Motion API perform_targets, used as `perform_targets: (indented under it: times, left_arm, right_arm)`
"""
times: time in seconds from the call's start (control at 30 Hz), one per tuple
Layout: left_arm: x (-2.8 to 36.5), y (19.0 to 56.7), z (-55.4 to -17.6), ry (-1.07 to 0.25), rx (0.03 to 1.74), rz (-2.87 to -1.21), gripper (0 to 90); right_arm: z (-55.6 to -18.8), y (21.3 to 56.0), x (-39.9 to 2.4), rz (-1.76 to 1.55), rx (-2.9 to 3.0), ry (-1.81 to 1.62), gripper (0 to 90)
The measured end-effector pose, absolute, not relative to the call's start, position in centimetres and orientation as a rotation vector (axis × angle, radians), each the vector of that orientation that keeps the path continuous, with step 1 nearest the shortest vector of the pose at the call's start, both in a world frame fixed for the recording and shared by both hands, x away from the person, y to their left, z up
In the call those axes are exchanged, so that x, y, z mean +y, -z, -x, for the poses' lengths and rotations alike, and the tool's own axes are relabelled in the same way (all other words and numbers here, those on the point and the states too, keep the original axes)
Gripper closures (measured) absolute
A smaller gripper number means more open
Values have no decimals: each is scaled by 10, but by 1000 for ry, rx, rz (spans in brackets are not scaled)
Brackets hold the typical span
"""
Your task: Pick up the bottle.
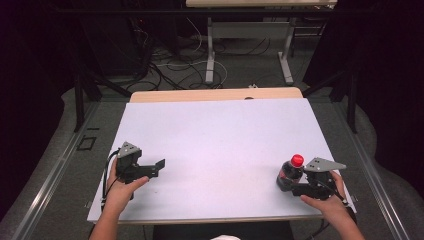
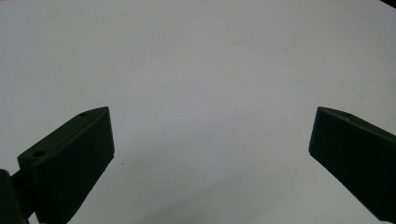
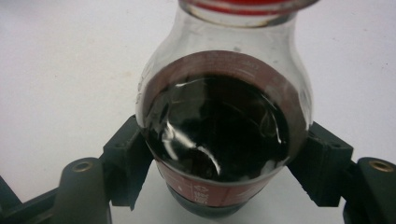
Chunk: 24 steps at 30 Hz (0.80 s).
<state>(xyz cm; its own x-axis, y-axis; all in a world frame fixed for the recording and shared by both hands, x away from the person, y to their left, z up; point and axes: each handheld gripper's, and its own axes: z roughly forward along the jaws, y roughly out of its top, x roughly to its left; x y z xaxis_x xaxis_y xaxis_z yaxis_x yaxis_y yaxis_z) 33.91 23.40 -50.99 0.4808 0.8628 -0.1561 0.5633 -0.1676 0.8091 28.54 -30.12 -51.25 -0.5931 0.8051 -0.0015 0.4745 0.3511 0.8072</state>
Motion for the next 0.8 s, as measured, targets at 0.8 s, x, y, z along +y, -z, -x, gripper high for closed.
perform_targets:
  times: [0.8]
  left_arm:
    - [232,511,-339,-431,1188,-1863,13]
  right_arm:
    - [-301,497,-265,-1056,2286,-1129,295]
